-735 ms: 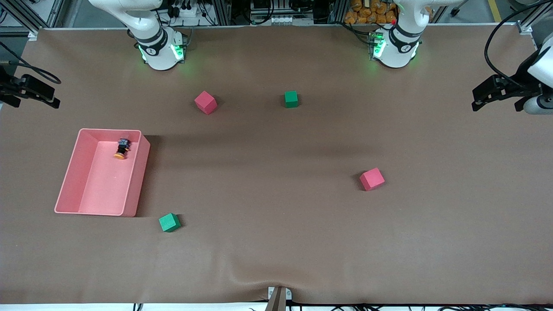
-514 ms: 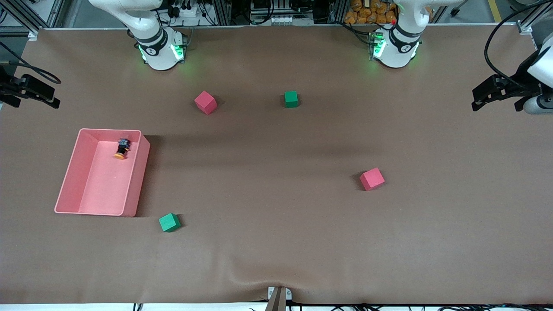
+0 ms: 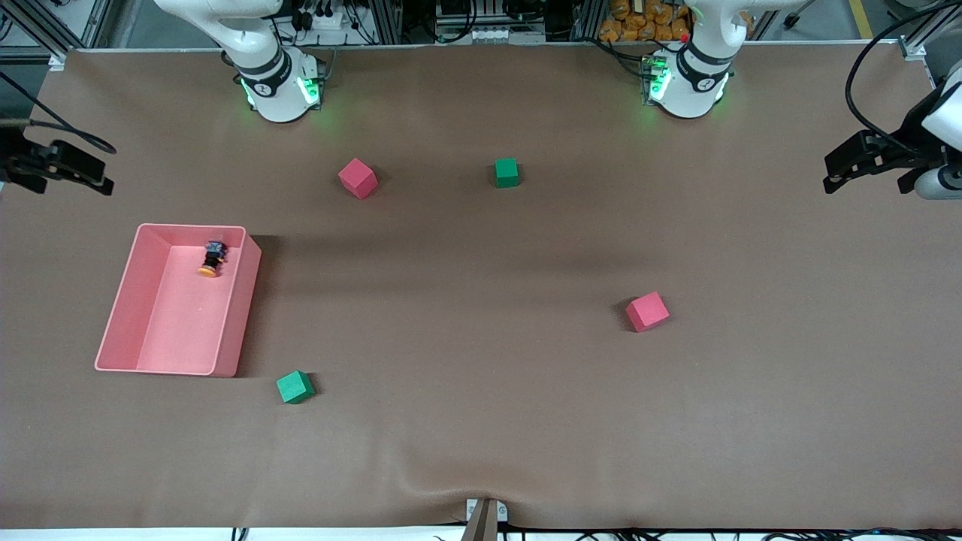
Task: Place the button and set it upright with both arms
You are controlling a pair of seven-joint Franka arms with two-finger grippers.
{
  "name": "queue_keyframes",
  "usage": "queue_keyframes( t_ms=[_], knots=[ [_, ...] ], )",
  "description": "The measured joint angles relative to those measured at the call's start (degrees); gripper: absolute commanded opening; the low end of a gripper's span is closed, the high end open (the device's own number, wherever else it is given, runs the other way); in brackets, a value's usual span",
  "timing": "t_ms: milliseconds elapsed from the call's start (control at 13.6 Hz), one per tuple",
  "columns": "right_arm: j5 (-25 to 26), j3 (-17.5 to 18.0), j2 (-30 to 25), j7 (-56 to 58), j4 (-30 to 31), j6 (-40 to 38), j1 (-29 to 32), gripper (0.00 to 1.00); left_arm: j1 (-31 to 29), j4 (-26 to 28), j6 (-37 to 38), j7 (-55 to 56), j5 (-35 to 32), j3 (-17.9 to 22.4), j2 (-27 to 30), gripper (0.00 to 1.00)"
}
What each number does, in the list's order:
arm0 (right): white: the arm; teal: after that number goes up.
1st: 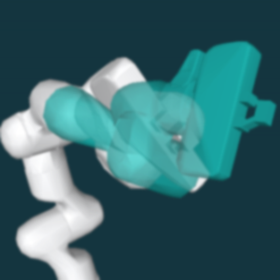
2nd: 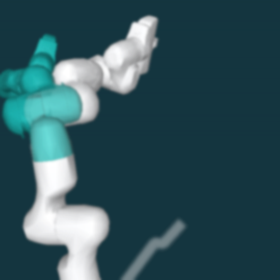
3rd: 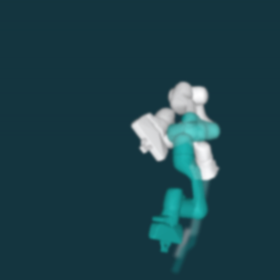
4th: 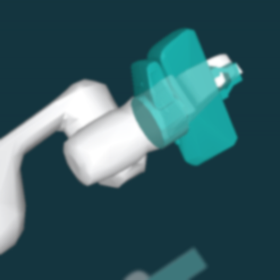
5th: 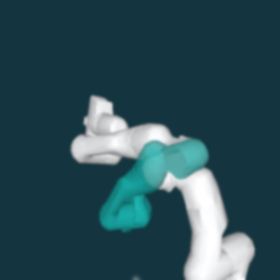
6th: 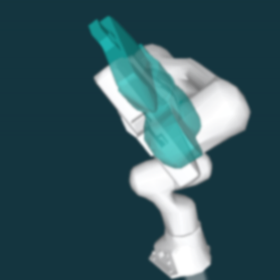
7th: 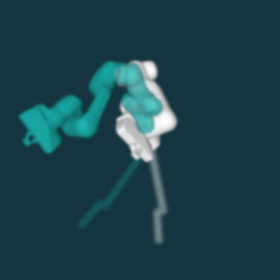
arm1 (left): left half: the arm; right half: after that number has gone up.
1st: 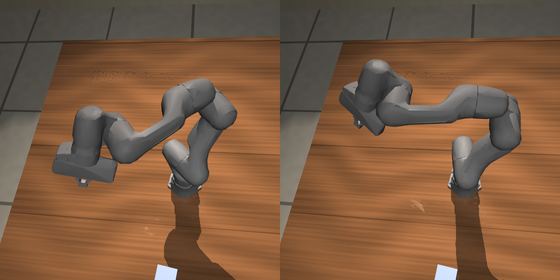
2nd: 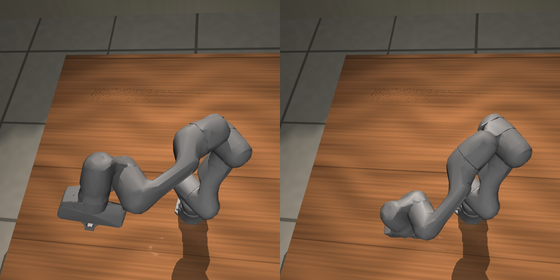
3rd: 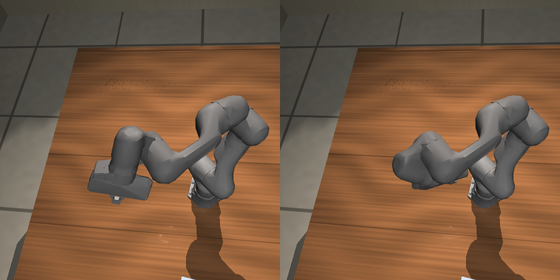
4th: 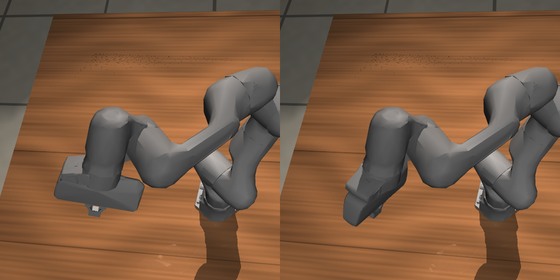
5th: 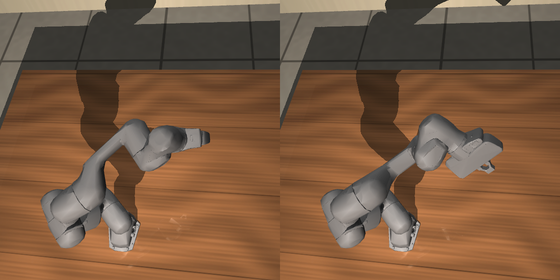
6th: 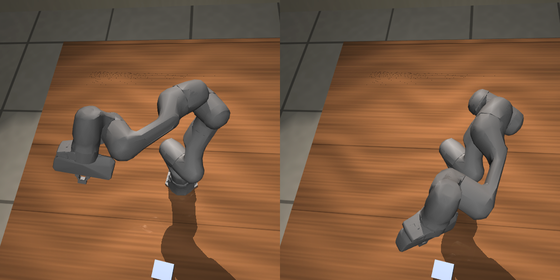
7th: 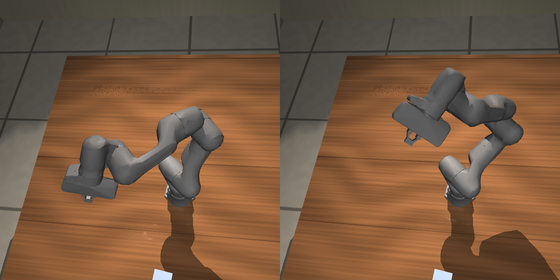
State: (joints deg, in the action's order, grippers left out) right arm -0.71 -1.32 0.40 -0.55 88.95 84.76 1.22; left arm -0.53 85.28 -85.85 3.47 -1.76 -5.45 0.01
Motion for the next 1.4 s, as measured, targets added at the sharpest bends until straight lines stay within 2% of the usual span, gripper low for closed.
queue_keyframes(
  t_ms=[514,955,1102,1396],
  knots=[
    [0.61,-0.7,1.01,0.03,18.86,15.42,2.11,1.0,-1.14,0.01,0.11,0.0,0.0,0.05,0.0,1.0],
    [0.7,-0.76,4.58,3.68,35.15,36.68,6.56,1.0,-1.14,0.0,0.12,0.0,0.0,-0.08,0.0,1.0],
    [0.7,-0.77,7.6,6.83,37.88,41.73,8.55,1.0,-1.13,-0.02,0.11,0.0,0.03,-0.14,0.0,1.0],
    [0.7,-0.79,14.52,10.78,38.65,49.27,11.14,1.0,-1.09,-0.06,0.11,0.0,0.1,-0.32,0.0,1.0]
  ],
)
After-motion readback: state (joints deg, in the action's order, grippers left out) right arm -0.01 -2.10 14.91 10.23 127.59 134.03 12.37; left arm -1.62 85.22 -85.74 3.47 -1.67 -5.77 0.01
